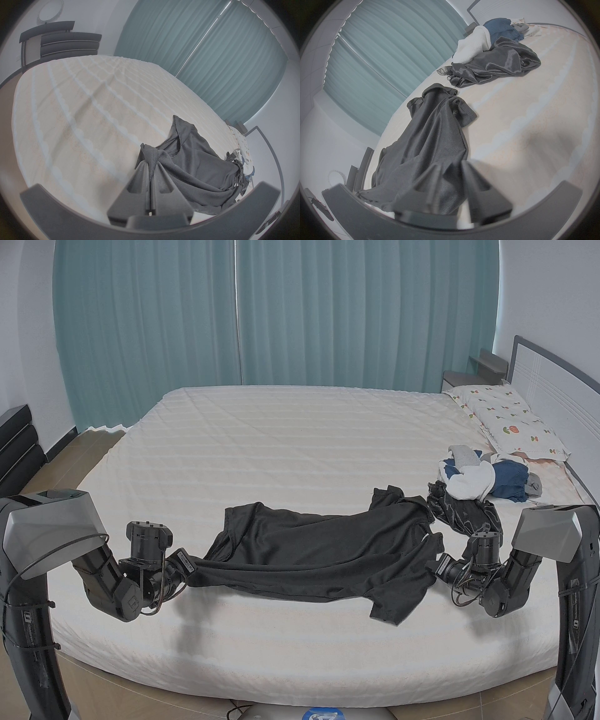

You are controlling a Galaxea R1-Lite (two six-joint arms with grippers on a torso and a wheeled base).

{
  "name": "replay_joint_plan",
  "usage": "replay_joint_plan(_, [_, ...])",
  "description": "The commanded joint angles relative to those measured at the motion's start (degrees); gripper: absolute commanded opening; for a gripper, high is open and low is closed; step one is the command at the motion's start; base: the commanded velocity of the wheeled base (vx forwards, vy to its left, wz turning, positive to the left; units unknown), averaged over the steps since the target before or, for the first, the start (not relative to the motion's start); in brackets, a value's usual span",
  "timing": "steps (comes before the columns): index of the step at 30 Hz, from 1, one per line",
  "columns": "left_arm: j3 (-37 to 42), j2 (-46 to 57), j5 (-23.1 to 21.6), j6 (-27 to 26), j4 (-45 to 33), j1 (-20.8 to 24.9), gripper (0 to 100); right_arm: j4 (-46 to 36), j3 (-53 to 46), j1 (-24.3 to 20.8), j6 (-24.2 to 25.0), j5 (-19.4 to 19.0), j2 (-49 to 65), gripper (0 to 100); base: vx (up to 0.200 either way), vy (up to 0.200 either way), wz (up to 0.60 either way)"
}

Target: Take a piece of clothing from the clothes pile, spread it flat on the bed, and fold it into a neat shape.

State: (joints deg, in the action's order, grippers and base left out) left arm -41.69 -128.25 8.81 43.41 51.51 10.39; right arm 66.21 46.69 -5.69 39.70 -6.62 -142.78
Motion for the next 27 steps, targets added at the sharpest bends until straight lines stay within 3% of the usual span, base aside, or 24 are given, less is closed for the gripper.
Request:
replay_joint_plan(1, [-0.41,-0.69,-0.11,0.18,0.09,-0.45,0,0.50,0.42,0.07,0.11,-0.06,0.31,0,0.000,0.000,0.00])
replay_joint_plan(10, [-3.31,-2.01,0.15,3.52,0.35,-2.56,0,-2.13,6.13,-0.64,-0.07,-0.06,2.50,0,0.000,0.000,0.00])
replay_joint_plan(15, [-5.42,-4.38,-0.02,5.02,4.74,-4.50,0,-9.43,17.03,-2.13,0.11,-0.15,0.13,0,0.000,0.000,0.00])
replay_joint_plan(18, [-7.26,-6.49,0.41,8.09,7.21,-4.50,0,-9.96,21.69,-3.27,0.55,0.38,-2.51,0,0.000,0.000,0.00])
replay_joint_plan(23, [-7.79,-6.93,0.24,8.62,7.91,-5.73,0,-9.78,26.17,-4.33,0.46,2.14,-5.85,0,0.000,0.000,0.00])
replay_joint_plan(24, [-7.79,-7.19,0.06,8.71,7.91,-6.26,0,-9.43,26.79,-4.33,0.46,2.14,-6.46,100,0.000,0.000,0.00])
replay_joint_plan(27, [-8.32,-8.34,0.06,8.71,7.91,-6.78,0,-8.11,26.79,-4.24,0.37,2.14,-7.52,100,0.000,0.000,0.00])
